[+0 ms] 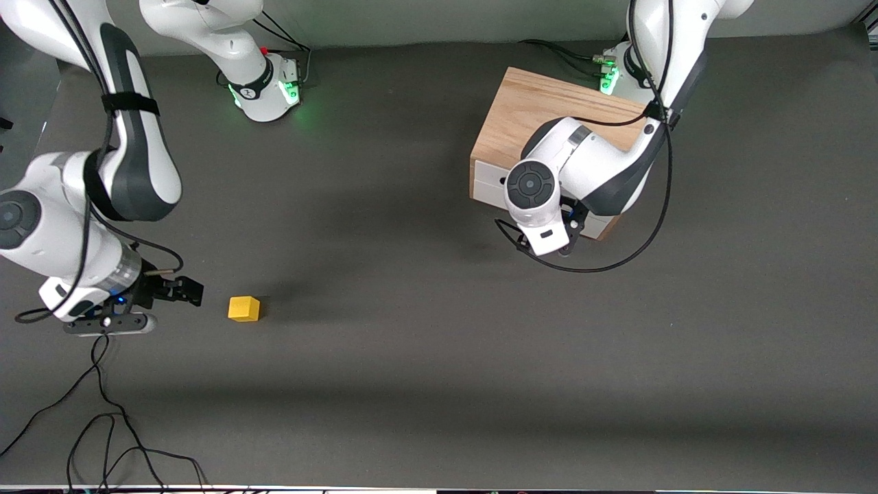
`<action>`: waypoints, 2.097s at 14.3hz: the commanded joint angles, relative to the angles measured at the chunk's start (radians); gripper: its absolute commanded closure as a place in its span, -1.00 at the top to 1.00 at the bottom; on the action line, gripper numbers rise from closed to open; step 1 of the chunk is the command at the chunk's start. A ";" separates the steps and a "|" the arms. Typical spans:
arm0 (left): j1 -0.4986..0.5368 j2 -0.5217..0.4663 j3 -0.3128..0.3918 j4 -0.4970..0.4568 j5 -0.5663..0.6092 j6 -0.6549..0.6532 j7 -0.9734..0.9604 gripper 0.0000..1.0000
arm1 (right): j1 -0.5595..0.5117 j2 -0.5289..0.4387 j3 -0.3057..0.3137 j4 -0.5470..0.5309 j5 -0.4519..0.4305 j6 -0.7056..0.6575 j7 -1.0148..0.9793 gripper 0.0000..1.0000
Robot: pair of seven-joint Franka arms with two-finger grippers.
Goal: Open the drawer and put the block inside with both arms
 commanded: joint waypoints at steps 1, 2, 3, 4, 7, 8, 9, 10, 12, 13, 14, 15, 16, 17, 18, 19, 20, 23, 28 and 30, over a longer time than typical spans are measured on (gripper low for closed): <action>-0.004 0.070 0.001 0.095 0.036 0.005 -0.017 1.00 | 0.005 0.099 -0.001 0.020 0.045 0.097 0.018 1.00; -0.004 0.084 0.001 0.125 0.036 0.005 -0.015 1.00 | 0.007 0.122 0.000 0.022 0.070 0.122 0.015 1.00; -0.004 0.098 0.001 0.152 0.038 0.005 -0.014 1.00 | 0.014 0.142 0.002 0.022 0.081 0.149 0.014 1.00; -0.004 0.112 0.001 0.177 0.044 0.005 -0.014 1.00 | 0.022 0.162 0.002 0.020 0.082 0.166 0.009 1.00; -0.004 0.161 0.001 0.252 0.078 0.011 -0.017 1.00 | 0.027 0.195 0.002 0.020 0.082 0.182 0.009 1.00; -0.004 0.173 0.001 0.266 0.079 0.032 -0.015 1.00 | 0.027 0.202 0.003 0.016 0.082 0.180 0.008 1.00; -0.004 0.181 0.001 0.271 0.079 0.062 -0.012 1.00 | 0.025 0.202 0.003 0.007 0.082 0.180 0.008 1.00; -0.004 0.184 0.001 0.272 0.079 0.095 -0.007 1.00 | 0.025 0.205 0.003 0.002 0.084 0.179 0.008 1.00; -0.004 0.184 0.010 0.277 0.090 0.138 -0.007 1.00 | 0.023 0.206 0.003 -0.012 0.084 0.182 0.006 1.00; -0.005 0.187 0.013 0.289 0.093 0.146 -0.007 1.00 | 0.020 0.206 0.003 -0.015 0.084 0.182 0.006 1.00; -0.005 0.195 0.014 0.301 0.095 0.146 -0.009 1.00 | 0.020 0.207 0.003 -0.020 0.084 0.186 -0.001 1.00; -0.005 0.201 0.014 0.312 0.095 0.157 -0.007 1.00 | 0.019 0.207 0.003 -0.029 0.091 0.191 -0.011 1.00; -0.005 0.206 0.014 0.317 0.098 0.175 -0.007 1.00 | 0.019 0.210 0.002 -0.035 0.117 0.203 -0.031 1.00; -0.005 0.207 0.014 0.317 0.107 0.191 -0.012 1.00 | 0.016 0.215 0.002 -0.046 0.154 0.212 -0.070 1.00; -0.005 0.209 0.014 0.317 0.113 0.206 -0.014 1.00 | 0.013 0.218 0.002 -0.050 0.198 0.219 -0.113 1.00; -0.005 0.209 0.014 0.318 0.115 0.214 -0.014 1.00 | 0.011 0.225 -0.001 -0.050 0.229 0.219 -0.142 1.00; -0.005 0.209 0.016 0.318 0.121 0.226 -0.015 1.00 | 0.011 0.232 -0.003 -0.050 0.235 0.222 -0.144 1.00; -0.010 0.209 0.037 0.323 0.127 0.293 -0.017 1.00 | 0.010 0.261 -0.004 -0.050 0.237 0.237 -0.144 1.00; -0.008 0.206 0.050 0.376 0.150 0.349 -0.008 1.00 | 0.013 0.256 -0.006 -0.078 0.237 0.238 -0.140 1.00; 0.008 0.187 0.057 0.409 0.182 0.318 0.023 1.00 | 0.011 0.259 -0.006 -0.083 0.237 0.242 -0.140 1.00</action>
